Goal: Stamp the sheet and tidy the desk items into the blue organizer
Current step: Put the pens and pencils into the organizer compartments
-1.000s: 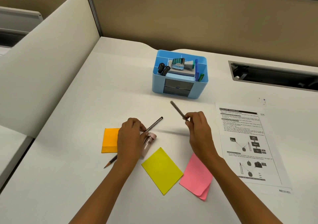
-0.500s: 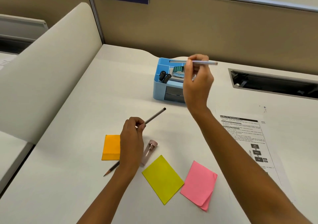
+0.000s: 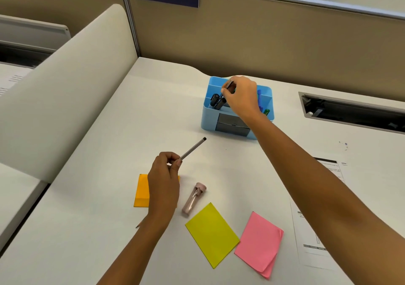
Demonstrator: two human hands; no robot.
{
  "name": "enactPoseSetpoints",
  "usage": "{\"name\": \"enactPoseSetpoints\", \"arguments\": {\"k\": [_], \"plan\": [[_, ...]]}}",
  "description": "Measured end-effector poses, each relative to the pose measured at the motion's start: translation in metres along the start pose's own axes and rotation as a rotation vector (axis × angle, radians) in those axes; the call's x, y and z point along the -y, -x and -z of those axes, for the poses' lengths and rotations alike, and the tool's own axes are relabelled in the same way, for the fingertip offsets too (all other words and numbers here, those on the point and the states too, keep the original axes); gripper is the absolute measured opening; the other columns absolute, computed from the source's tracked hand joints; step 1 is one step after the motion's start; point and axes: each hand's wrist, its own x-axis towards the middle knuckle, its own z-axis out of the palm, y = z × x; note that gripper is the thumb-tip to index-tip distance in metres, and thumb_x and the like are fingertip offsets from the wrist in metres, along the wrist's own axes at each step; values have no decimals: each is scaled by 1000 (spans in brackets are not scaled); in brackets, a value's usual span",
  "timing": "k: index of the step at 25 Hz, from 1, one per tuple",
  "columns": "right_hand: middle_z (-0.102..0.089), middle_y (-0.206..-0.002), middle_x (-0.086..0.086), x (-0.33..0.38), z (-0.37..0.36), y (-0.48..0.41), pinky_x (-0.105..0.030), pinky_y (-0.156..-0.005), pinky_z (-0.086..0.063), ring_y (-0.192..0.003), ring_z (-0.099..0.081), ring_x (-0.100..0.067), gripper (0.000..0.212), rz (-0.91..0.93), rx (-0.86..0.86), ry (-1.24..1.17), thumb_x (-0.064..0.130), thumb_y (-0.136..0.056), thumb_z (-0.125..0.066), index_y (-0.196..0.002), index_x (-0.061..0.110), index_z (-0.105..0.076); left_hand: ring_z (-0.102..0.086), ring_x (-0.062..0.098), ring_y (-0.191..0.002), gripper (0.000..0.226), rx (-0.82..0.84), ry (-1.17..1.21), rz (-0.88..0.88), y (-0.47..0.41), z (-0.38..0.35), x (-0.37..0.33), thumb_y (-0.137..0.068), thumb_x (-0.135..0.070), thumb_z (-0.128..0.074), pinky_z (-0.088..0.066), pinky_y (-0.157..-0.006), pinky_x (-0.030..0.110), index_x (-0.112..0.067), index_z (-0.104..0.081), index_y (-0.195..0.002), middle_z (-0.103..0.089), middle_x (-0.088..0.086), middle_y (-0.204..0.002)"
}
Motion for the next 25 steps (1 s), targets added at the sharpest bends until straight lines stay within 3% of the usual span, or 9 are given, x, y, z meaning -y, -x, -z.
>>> {"name": "enactPoseSetpoints", "arguments": {"k": [3, 6, 9, 12, 17, 19, 21, 23, 25], "plan": [[-63, -103, -6, 1, 3, 7, -16, -77, -39, -97, -57, -16, 21, 35, -77, -80, 24, -86, -68, -102, 12, -64, -53, 13, -77, 6, 2, 16, 16, -2, 0, -4, -93, -11, -54, -39, -63, 7, -17, -56, -93, -57, -8, -88], [-61, -98, -5, 7, 14, 24, -13, -75, -40, -90, -56, -13, 22, 142, -289, -194, 18, -82, -71, -101, 11, -63, -54, 6, -77, 6, -7, 52, 50, -5, 1, -12, -94, -14, -53, -39, -61, 5, -18, -57, -94, -59, -11, -87], [-62, -95, -4, 17, 27, 54, -20, -74, -47, -87, -56, -13, 16, 250, -443, -243, 12, -83, -68, -99, 10, -64, -53, 5, -74, 7, 9, 117, 121, -10, 3, -21, -95, -19, -52, -39, -61, 7, -19, -58, -95, -61, -11, -87], [-63, -98, -9, 25, 29, 94, -21, -80, -49, -94, -56, -16, 14, 363, -340, -271, 6, -85, -67, -99, 7, -65, -47, 12, -68, 11, 83, 267, 223, -18, 3, -28, -95, -22, -51, -41, -65, 22, -18, -60, -94, -63, -5, -85], [-60, -121, -15, 21, 11, 134, -33, -99, -43, -119, -48, -26, 31, 602, -117, -52, -1, -84, -65, -114, 7, -65, -43, 9, -59, 15, 198, 437, 339, -18, 3, -45, -96, -19, -49, -40, -58, 24, -13, -63, -96, -61, -3, -79], [-60, -119, -16, 16, 6, 138, -36, -94, -46, -116, -48, -28, 31, 685, -90, 16, 1, -83, -67, -113, 7, -66, -45, 10, -61, 17, 238, 399, 323, -16, 4, -48, -96, -22, -50, -41, -60, 26, -13, -64, -98, -62, 0, -80], [-61, -107, -16, 13, 6, 142, -33, -79, -51, -102, -53, -27, 21, 748, -66, 36, 5, -83, -70, -104, 4, -69, -48, 12, -62, 22, 262, 382, 309, -12, 5, -54, -96, -26, -49, -43, -62, 28, -11, -65, -101, -64, 3, -82], [-61, -95, -15, 12, 8, 142, -31, -67, -52, -87, -56, -23, 14, 716, -64, -6, 7, -82, -70, -95, 2, -68, -52, 13, -64, 30, 248, 449, 318, -11, 7, -61, -97, -33, -45, -46, -63, 28, -12, -66, -100, -67, 5, -85], [-61, -89, -11, 12, 10, 140, -25, -67, -51, -81, -56, -17, 11, 588, -66, -128, 8, -84, -68, -92, 2, -67, -58, 13, -68, 37, 227, 544, 292, -12, 10, -65, -99, -36, -38, -50, -64, 27, -12, -66, -104, -69, 5, -92]]}}
